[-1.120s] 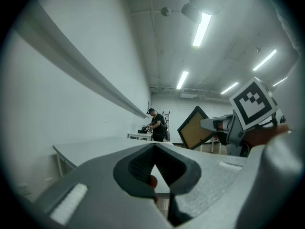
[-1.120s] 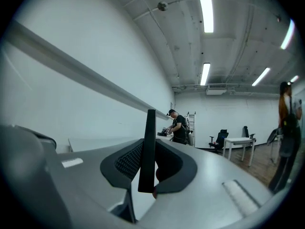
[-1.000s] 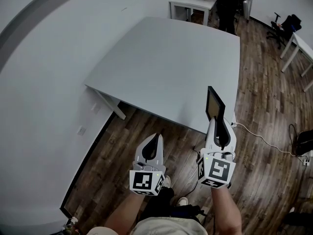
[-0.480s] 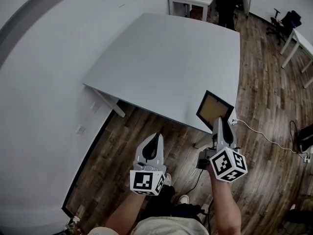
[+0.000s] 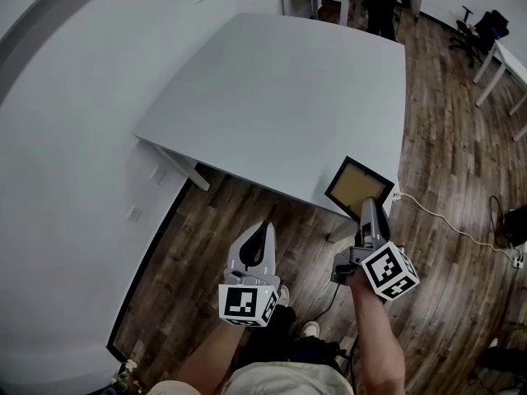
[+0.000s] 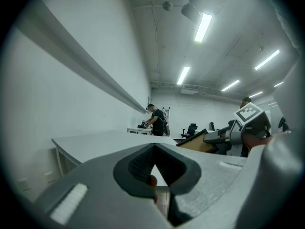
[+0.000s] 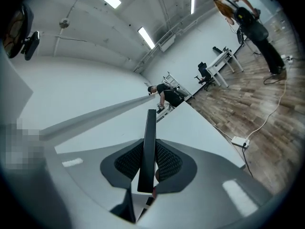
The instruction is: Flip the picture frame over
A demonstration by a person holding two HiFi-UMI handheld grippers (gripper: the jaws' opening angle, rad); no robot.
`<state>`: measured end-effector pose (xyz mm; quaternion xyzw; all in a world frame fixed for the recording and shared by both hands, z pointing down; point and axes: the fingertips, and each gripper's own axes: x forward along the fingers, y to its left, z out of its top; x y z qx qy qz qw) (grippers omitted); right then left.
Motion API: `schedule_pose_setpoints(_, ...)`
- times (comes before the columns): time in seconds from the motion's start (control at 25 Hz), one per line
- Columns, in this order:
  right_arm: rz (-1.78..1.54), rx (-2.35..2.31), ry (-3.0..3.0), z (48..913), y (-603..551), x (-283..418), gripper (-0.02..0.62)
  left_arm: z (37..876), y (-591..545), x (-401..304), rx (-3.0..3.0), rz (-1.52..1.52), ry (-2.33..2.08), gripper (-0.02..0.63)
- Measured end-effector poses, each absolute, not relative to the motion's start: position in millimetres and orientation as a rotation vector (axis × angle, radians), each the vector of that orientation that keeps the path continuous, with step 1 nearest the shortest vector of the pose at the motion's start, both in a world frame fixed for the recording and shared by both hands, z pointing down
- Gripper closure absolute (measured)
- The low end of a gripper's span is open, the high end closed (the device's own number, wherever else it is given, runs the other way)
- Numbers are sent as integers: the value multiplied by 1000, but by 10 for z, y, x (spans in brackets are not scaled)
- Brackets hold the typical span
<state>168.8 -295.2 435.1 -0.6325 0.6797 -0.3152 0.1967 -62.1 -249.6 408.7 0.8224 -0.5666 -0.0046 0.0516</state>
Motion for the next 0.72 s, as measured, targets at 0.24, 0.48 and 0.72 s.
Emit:
schedule_pose_setpoints(0.24, -1012, -1723, 1821, 4646, -2938, 1733, 503, 4197, -2507, -595, 2492, 0, -1713, 606)
schedule_pose_setpoints(0.48, -1138, -1689, 1708, 4987, -2907, 1734, 503, 4265, -2530, -599, 2478, 10, -1708, 606)
schedule_pose_setpoints(0.72, -1206, -1664, 1619, 5197, -2868, 1679, 503, 4380, -2529, -622, 2461, 30, -1693, 606)
